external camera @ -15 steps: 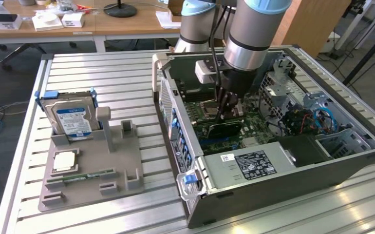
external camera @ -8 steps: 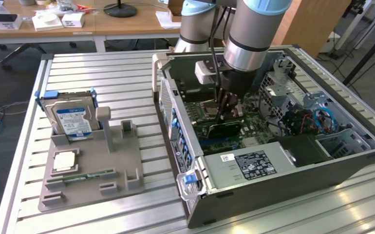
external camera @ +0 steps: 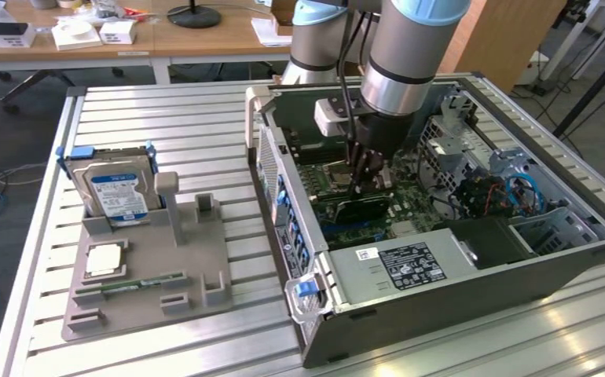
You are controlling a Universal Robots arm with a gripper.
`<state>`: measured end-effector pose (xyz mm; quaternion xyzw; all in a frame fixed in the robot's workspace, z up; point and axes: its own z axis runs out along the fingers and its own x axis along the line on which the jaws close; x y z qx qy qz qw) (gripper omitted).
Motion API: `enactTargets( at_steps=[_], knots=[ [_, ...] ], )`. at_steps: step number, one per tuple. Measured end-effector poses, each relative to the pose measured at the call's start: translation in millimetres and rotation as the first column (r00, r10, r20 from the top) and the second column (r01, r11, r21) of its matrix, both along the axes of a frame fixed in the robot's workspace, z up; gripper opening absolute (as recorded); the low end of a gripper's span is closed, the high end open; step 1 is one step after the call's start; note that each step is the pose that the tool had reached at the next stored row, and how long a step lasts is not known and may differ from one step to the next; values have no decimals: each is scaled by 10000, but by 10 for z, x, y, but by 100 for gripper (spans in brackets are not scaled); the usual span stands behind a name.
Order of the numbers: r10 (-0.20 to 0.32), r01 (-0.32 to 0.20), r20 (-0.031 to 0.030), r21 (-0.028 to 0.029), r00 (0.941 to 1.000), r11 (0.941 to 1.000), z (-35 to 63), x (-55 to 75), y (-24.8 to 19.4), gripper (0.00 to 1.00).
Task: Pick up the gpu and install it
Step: 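Press down on the gpu until it lock into place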
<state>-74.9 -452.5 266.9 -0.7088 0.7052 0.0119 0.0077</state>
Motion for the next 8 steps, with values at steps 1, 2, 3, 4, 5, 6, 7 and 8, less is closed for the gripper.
enactTargets(
  at_steps=[1, 2, 3, 4, 5, 6, 7, 8],
  knots=[
    [0, 0, 0, 0, 10000, 10000, 0, 0, 0, 10],
    [-1, 1, 1, 1, 10000, 10000, -1, 0, 0, 10],
    [-1, 1, 1, 1, 10000, 10000, -1, 0, 0, 10],
    [0, 0, 1, 2, 10000, 10000, -4, 0, 0, 10],
    [0, 0, 1, 1, 10000, 10000, -6, 0, 0, 10],
    [0, 0, 0, -1, 10000, 10000, -6, 0, 0, 10],
    [0, 0, 0, -1, 10000, 10000, -7, 0, 0, 10],
    [-1, 1, 0, 0, 10000, 10000, -7, 0, 0, 10]
  ],
)
